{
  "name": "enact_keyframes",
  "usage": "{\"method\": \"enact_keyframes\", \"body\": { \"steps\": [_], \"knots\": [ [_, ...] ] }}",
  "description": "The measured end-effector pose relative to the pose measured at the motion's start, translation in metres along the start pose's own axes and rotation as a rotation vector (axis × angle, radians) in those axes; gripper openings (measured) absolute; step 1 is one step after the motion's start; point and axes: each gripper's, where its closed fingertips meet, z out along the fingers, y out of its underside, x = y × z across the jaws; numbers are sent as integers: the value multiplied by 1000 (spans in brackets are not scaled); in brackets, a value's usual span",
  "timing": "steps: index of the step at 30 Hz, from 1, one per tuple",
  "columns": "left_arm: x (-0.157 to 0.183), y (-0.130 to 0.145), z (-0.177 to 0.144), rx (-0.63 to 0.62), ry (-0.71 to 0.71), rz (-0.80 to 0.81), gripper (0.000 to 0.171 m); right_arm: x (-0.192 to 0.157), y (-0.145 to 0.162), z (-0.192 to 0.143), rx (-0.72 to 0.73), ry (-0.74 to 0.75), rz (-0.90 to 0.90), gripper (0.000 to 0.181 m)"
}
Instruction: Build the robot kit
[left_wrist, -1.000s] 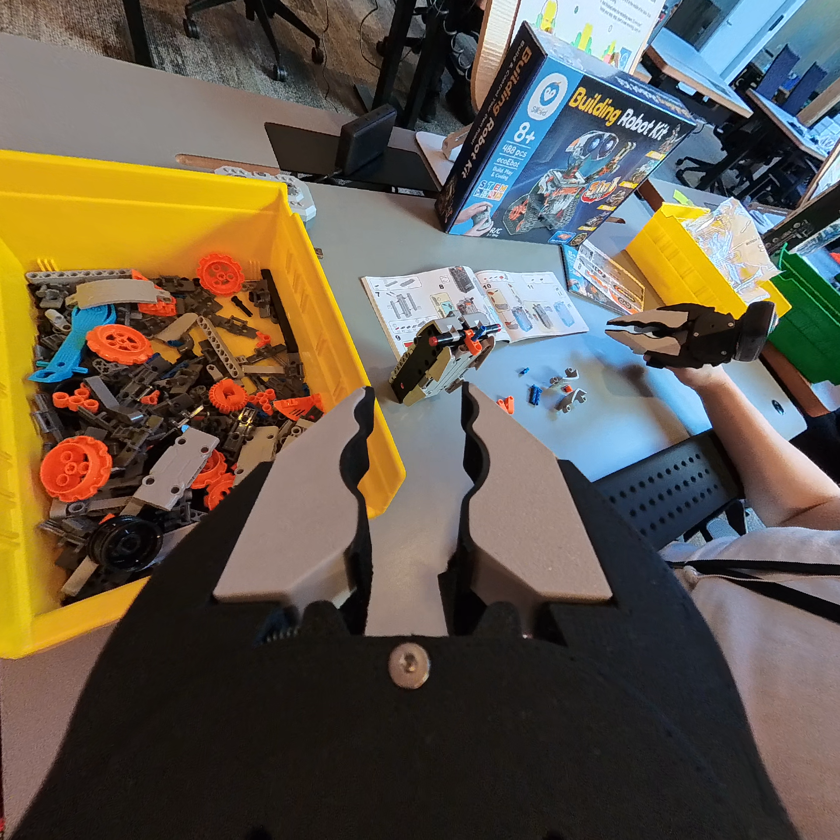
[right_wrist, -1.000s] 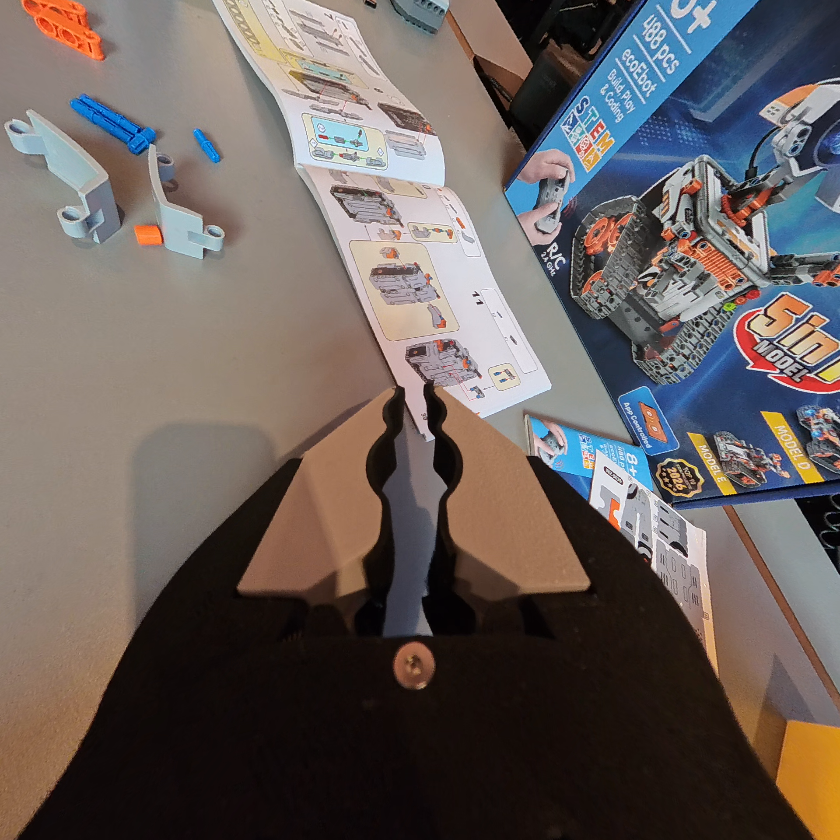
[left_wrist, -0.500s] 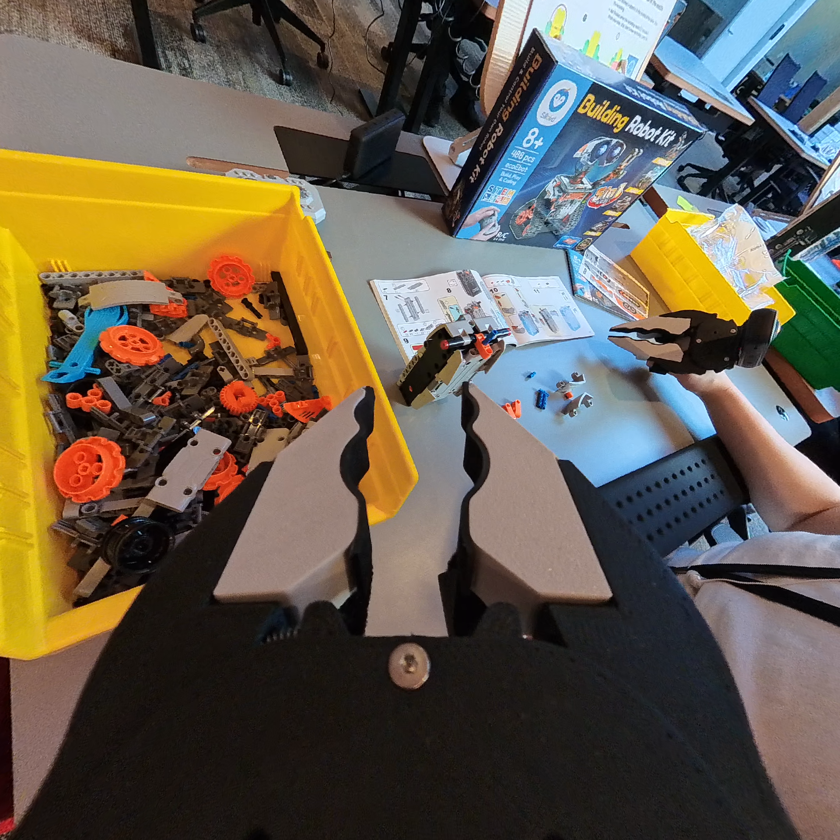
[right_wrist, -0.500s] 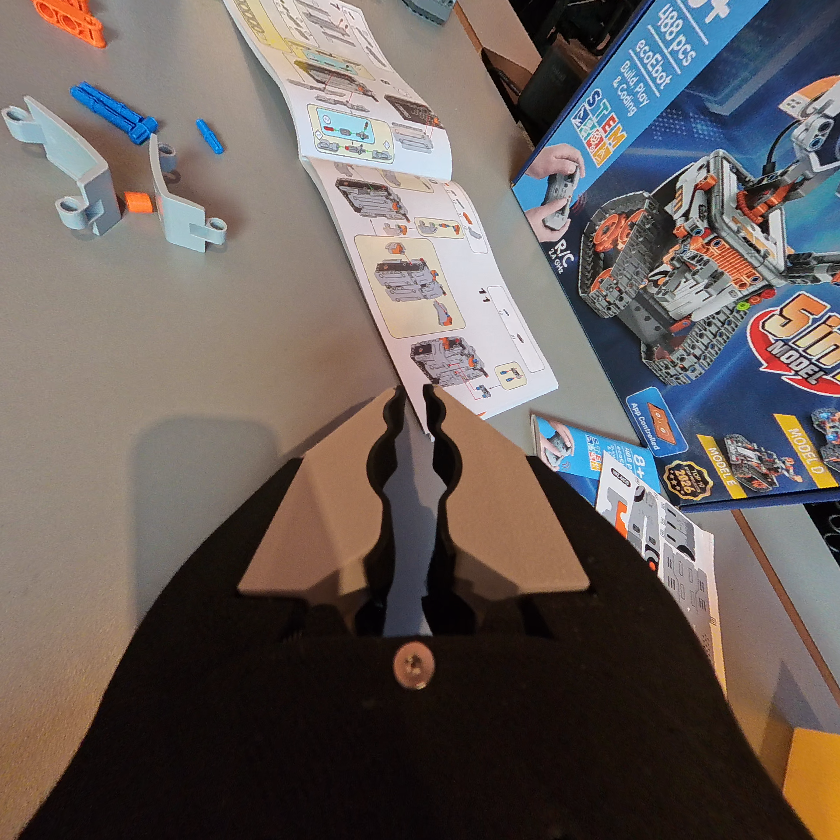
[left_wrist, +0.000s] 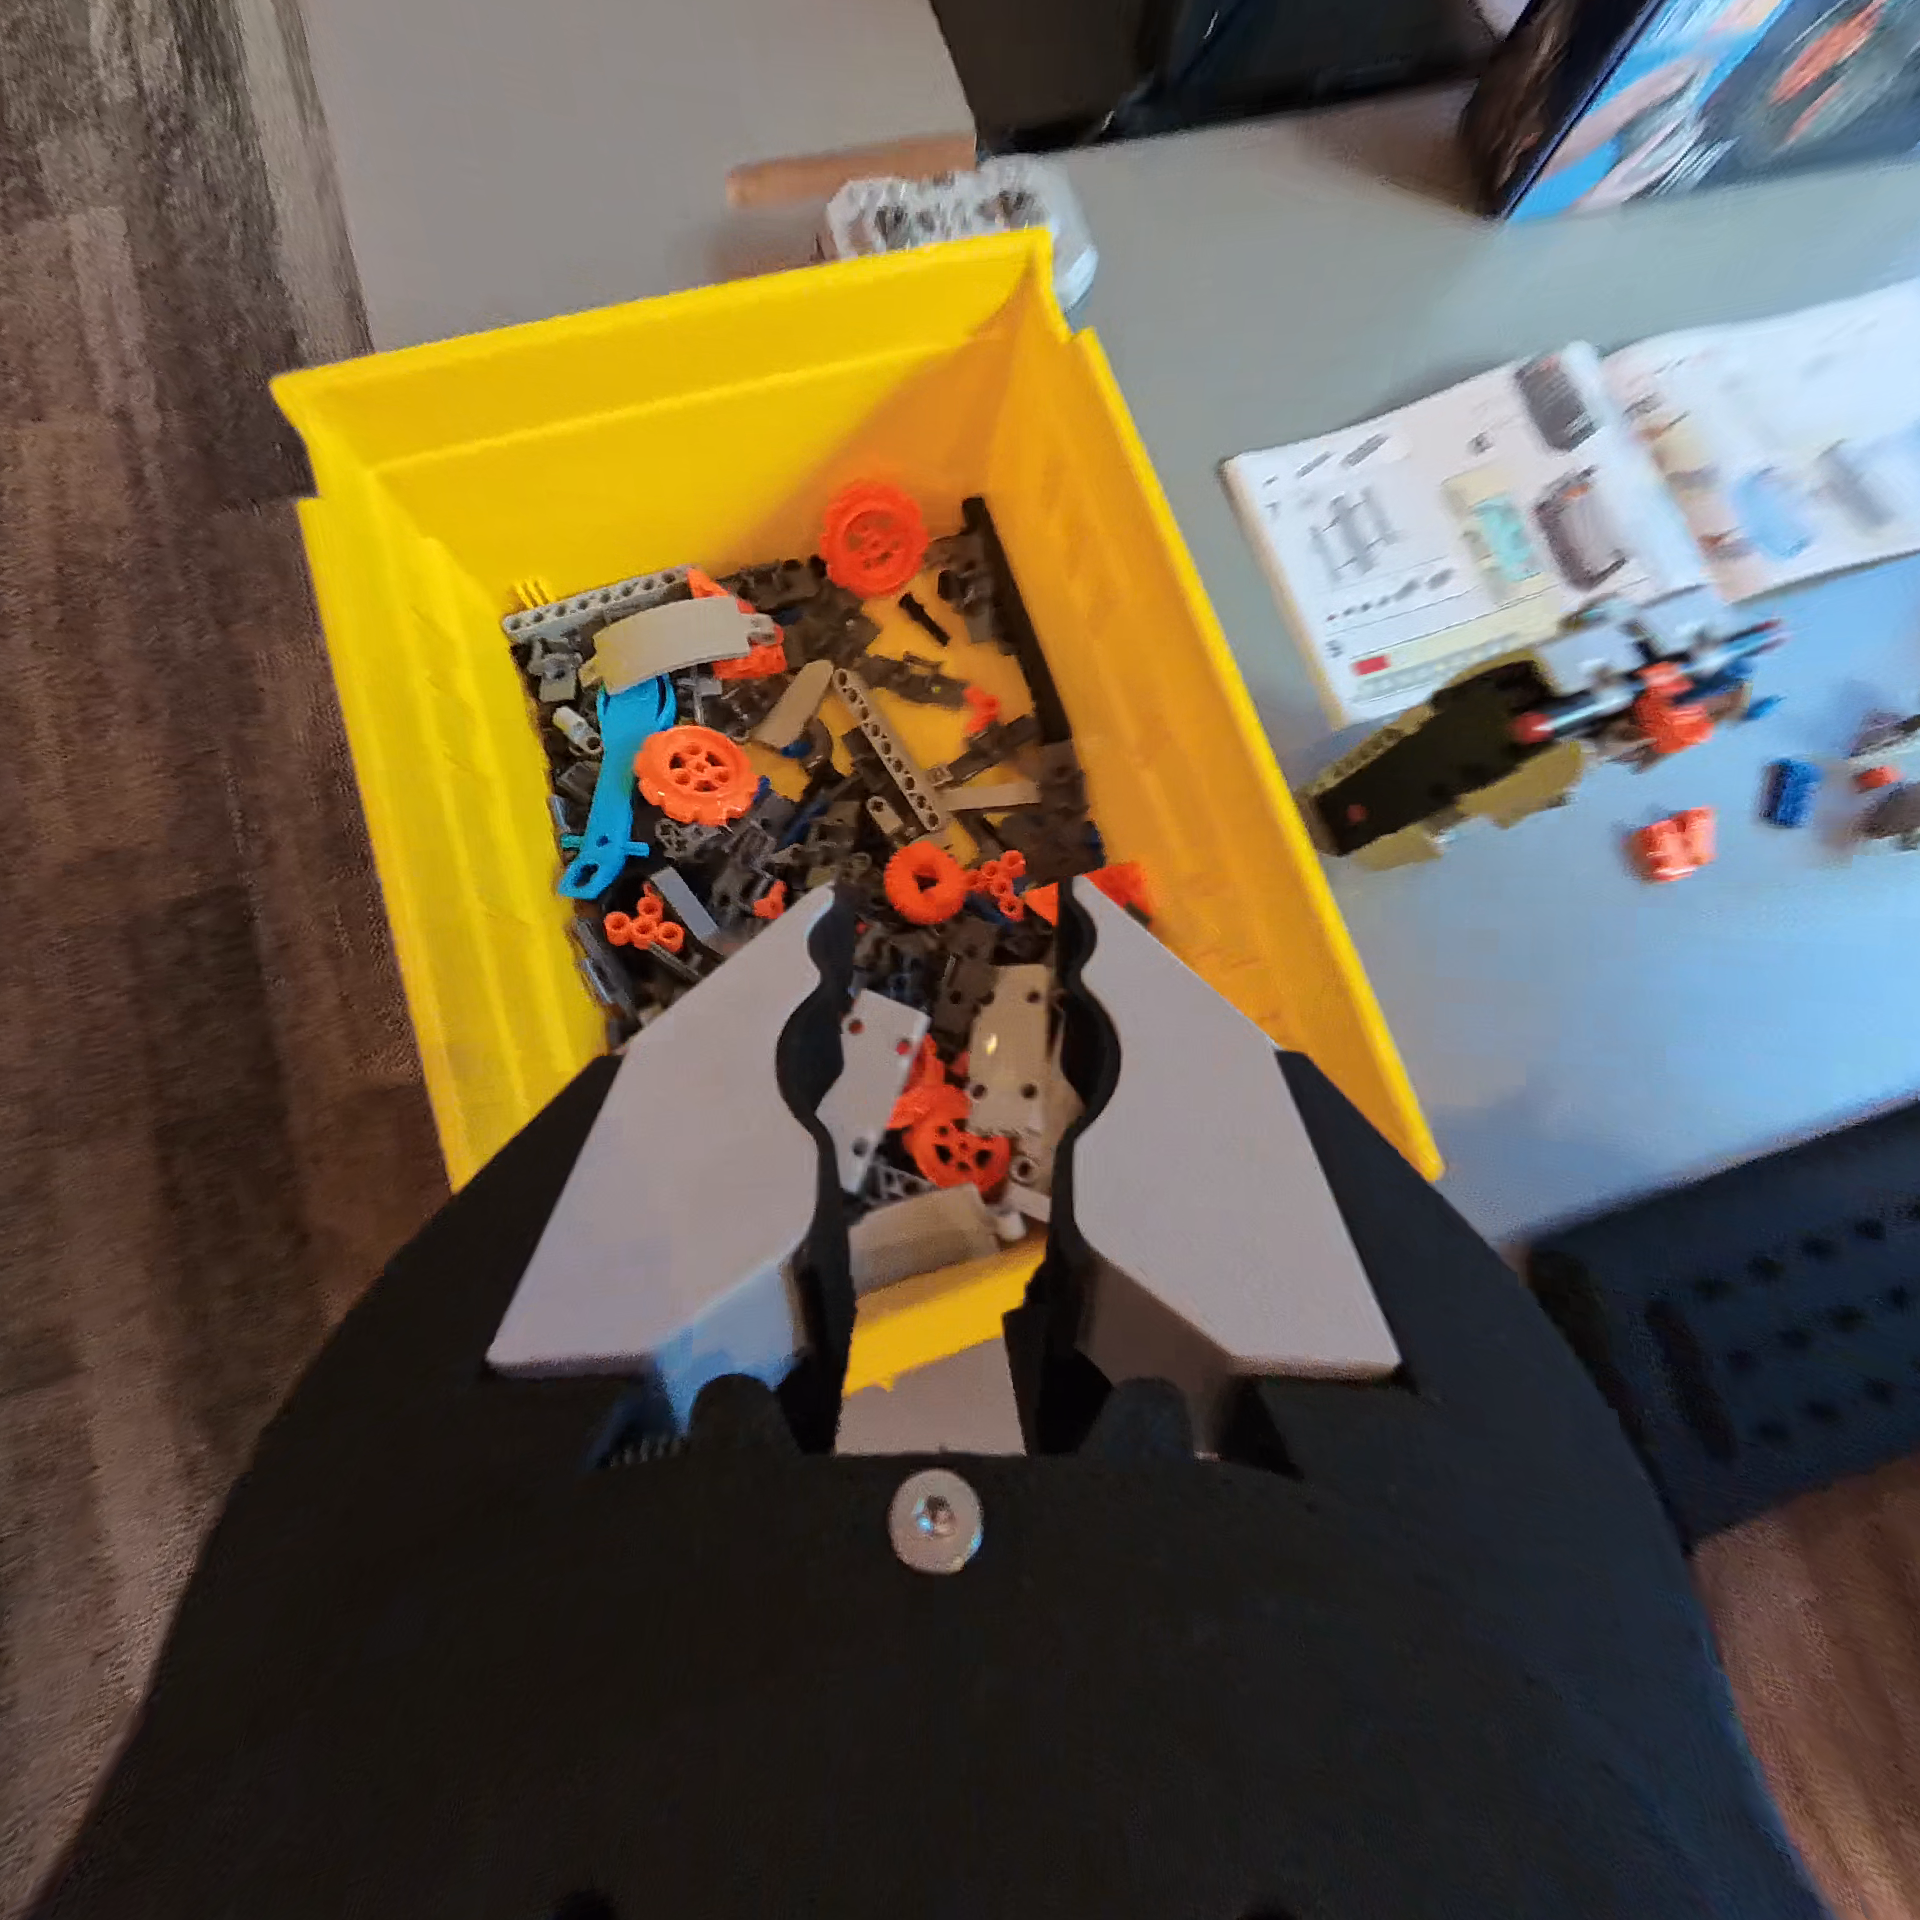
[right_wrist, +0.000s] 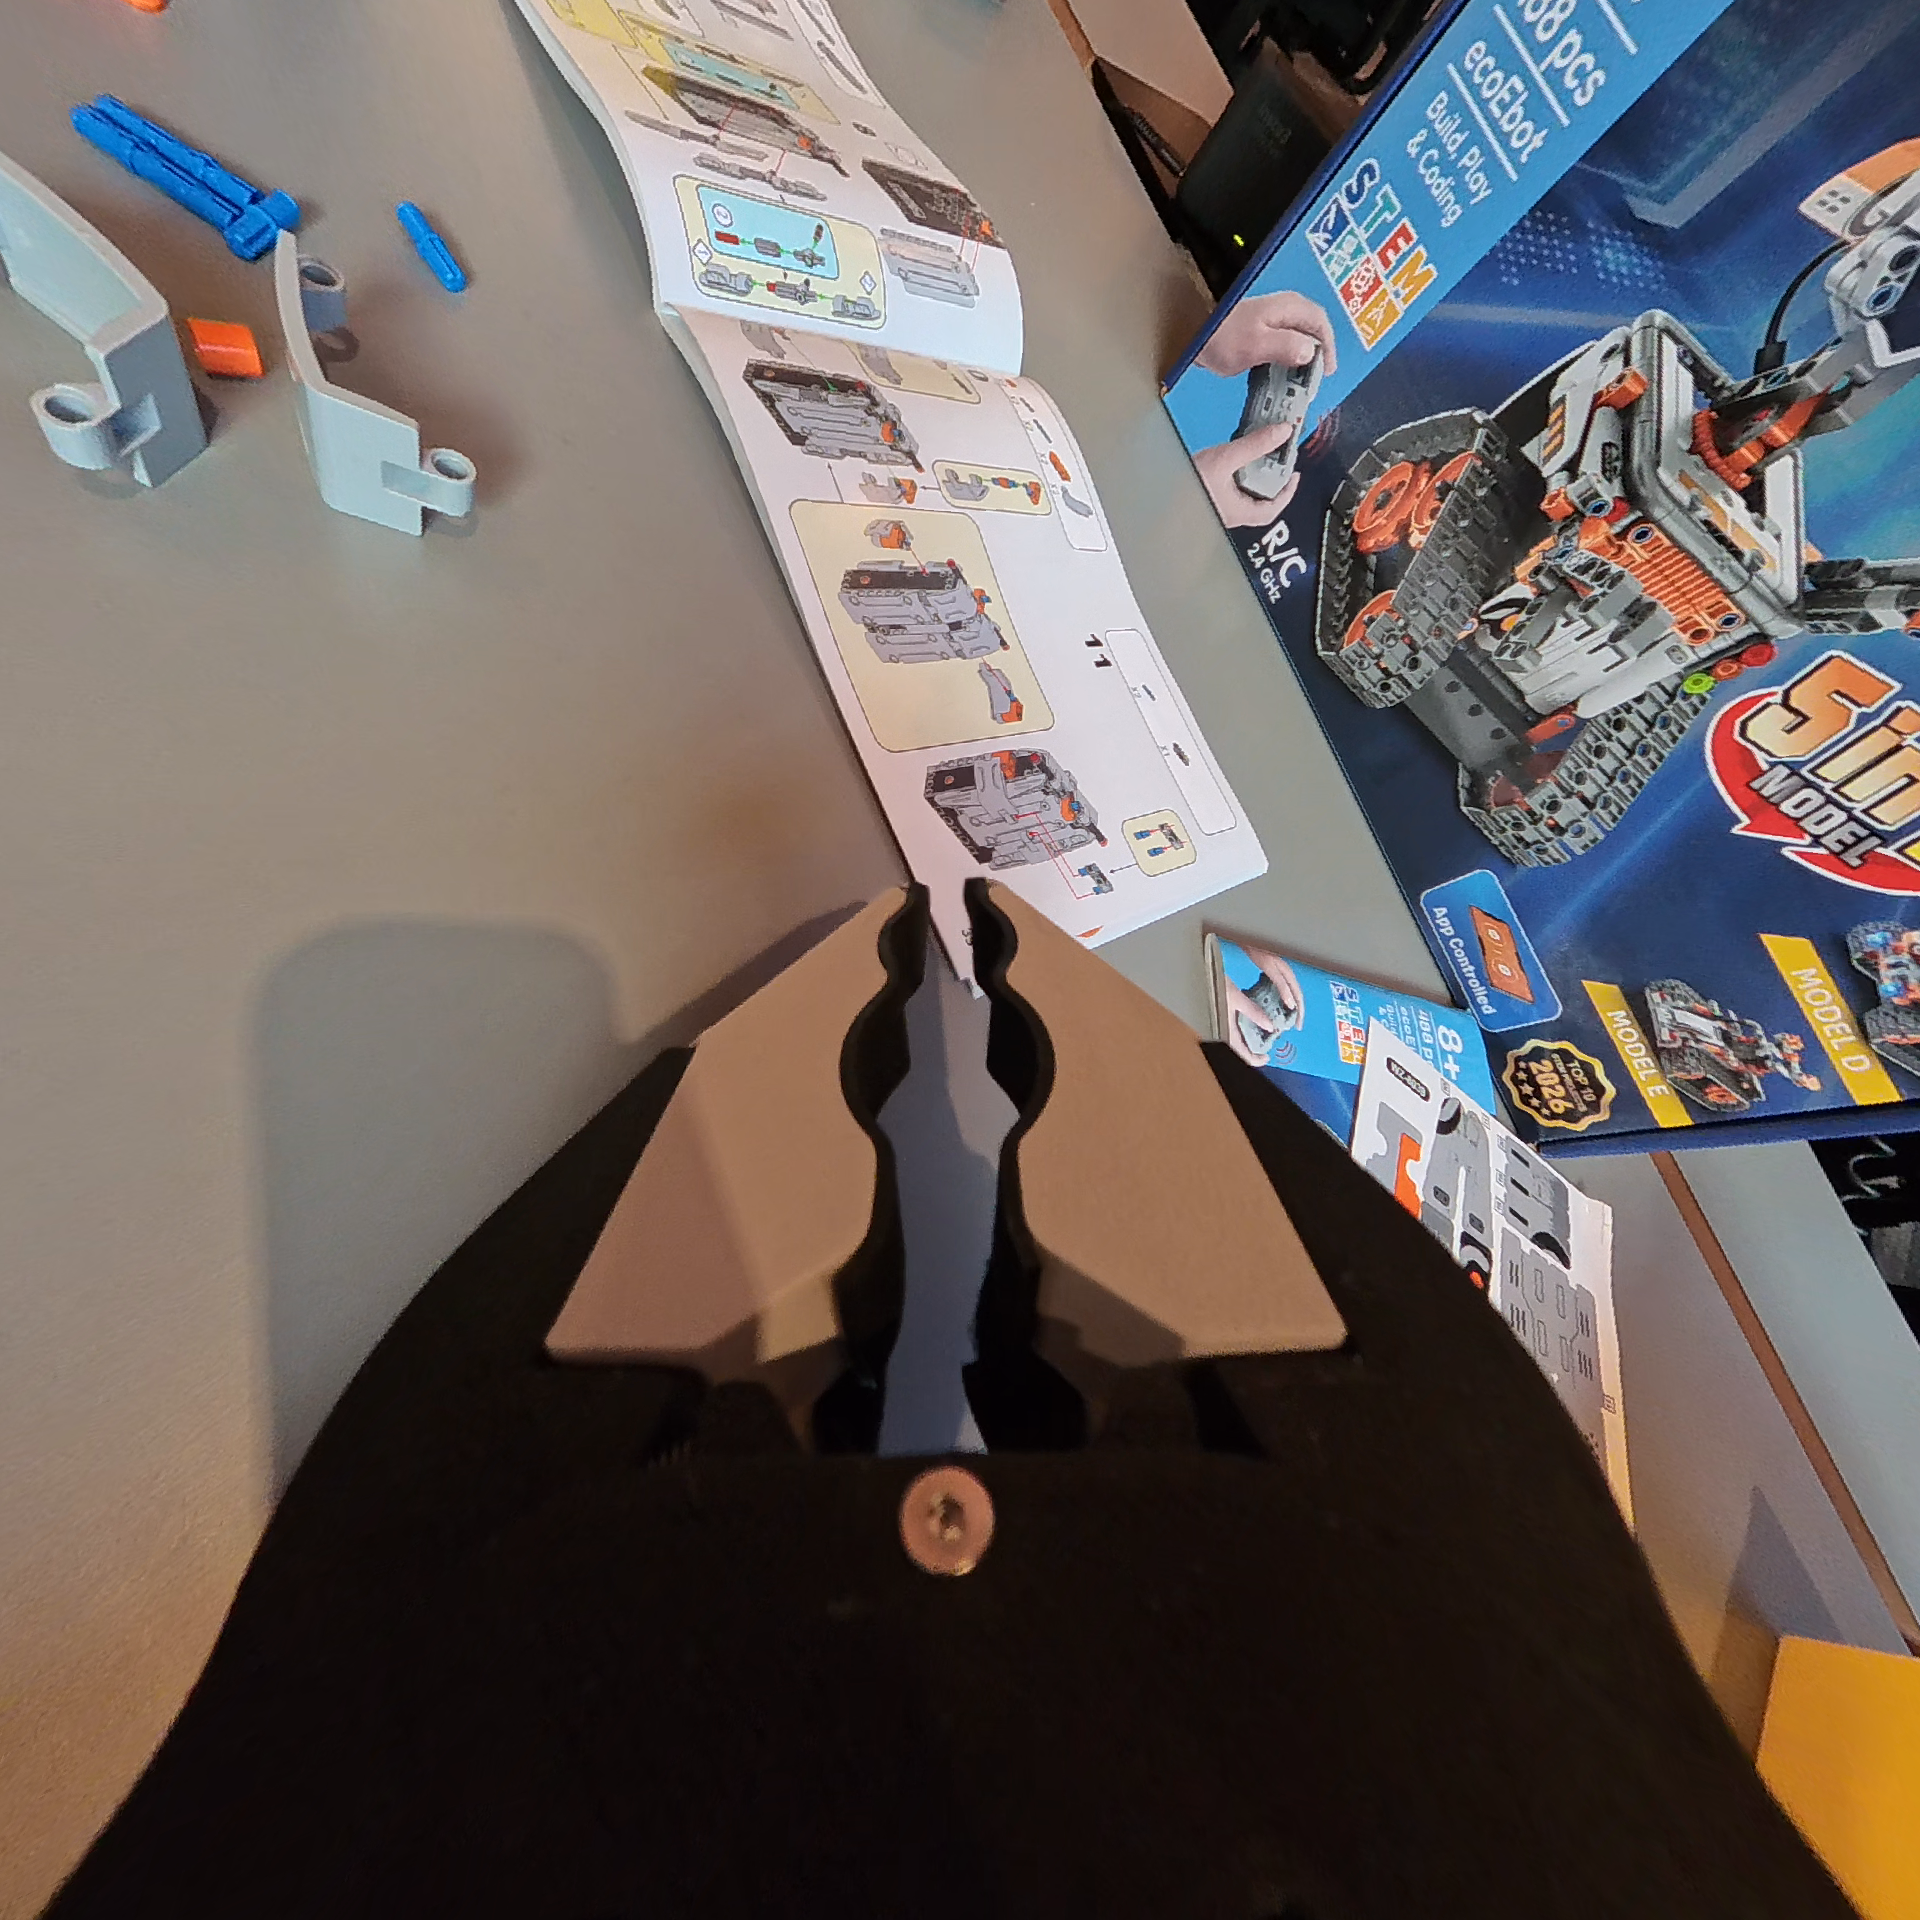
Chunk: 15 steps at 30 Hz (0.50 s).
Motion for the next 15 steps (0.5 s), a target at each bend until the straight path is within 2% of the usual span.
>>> {"method": "enact_keyframes", "body": {
  "steps": [4,7,11,15],
  "knots": [
    [-31,2,51,-175,-54,88,36,3,5,0,-22,24,-5,6],
    [-52,14,80,-323,-93,86,26,5,9,0,-41,45,-13,6],
    [-32,8,93,-302,43,20,23,7,14,-1,-58,61,-13,6],
    [-12,17,91,-326,94,64,29,12,17,-2,-61,75,2,5]
  ]
}}
